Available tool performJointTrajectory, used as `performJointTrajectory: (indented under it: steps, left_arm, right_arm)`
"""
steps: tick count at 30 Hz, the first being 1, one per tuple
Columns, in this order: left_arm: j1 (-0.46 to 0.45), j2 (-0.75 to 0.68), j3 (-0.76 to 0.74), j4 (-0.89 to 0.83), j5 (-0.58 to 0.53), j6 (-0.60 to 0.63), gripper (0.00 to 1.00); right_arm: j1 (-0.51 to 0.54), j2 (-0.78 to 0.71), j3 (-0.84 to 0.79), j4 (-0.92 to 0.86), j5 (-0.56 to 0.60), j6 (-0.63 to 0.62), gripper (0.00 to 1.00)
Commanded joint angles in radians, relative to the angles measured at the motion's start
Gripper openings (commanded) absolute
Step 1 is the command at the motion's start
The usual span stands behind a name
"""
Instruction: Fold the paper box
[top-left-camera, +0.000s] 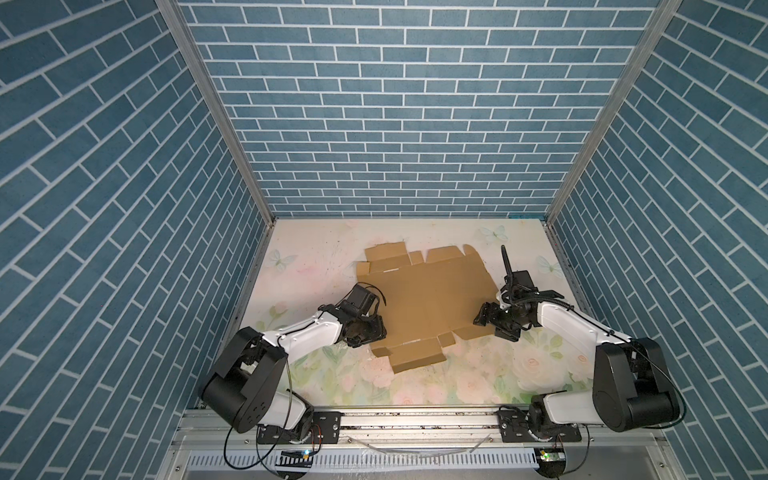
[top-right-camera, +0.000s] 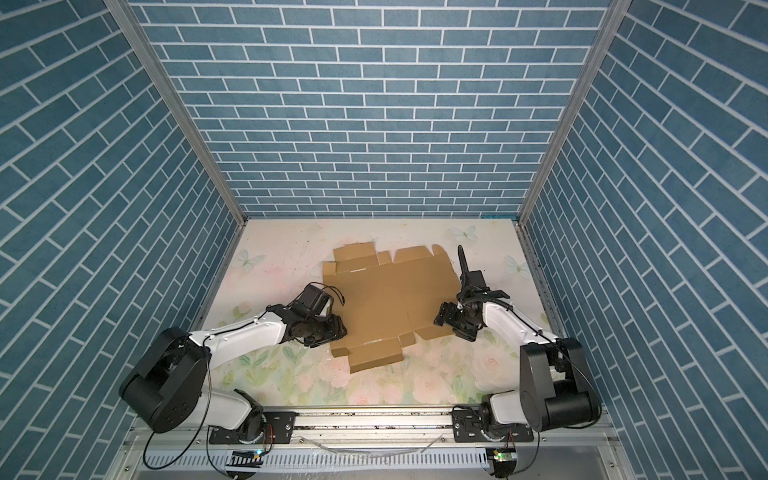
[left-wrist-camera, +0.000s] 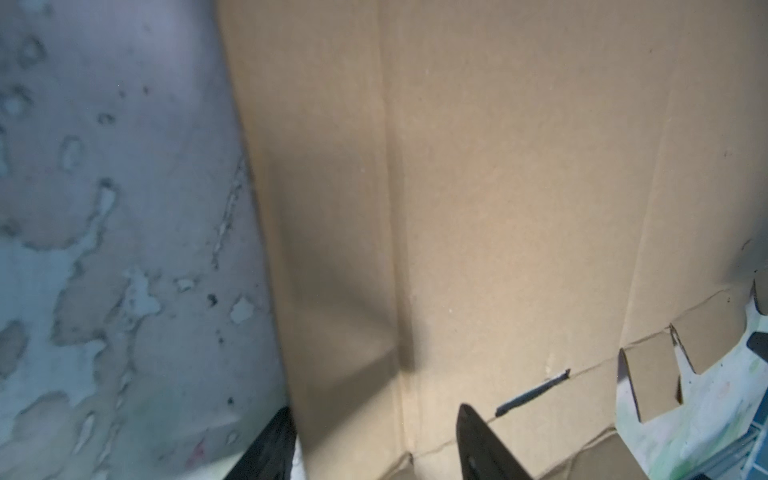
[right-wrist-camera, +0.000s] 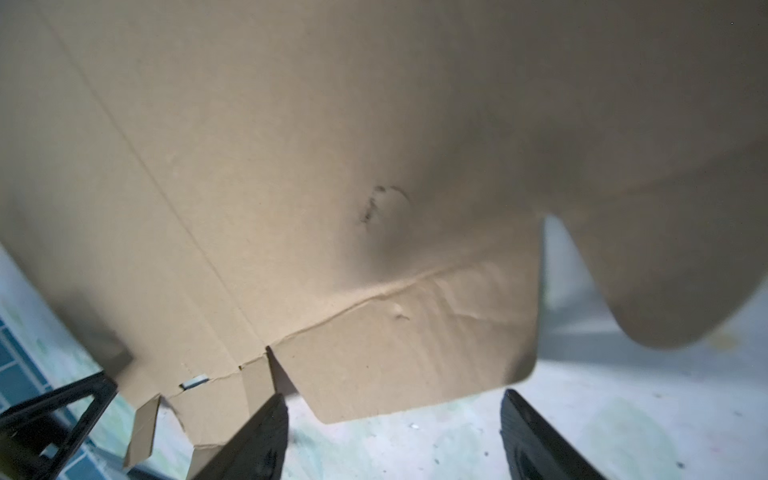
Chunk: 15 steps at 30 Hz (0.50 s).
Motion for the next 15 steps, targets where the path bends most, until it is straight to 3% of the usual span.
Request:
performJointTrajectory:
  steps: [1, 6, 10, 15]
  left_arm:
    - [0.023, -0.02, 0.011, -0.079, -0.052, 0.016, 0.63]
    - [0.067, -0.097, 0.059, -0.165, -0.069, 0.061, 0.66]
    - [0.07, -0.14, 0.06, -0.165, -0.045, 0.031, 0.7]
    - [0.027, -0.187, 0.078, -0.211, -0.061, -0.012, 0.79]
  right_arm:
    - [-0.052, -0.019, 0.08, -0.046, 0.079, -0.043, 0.82]
    - [-0.057, 0.074, 0.177, -0.012, 0.014, -0.03, 0.83]
    - [-0.098, 0.132, 0.298, 0.021, 0.168, -0.056, 0.84]
    - [-0.137, 0.358, 0.483, 0.083, 0.152, -0.055, 0.85]
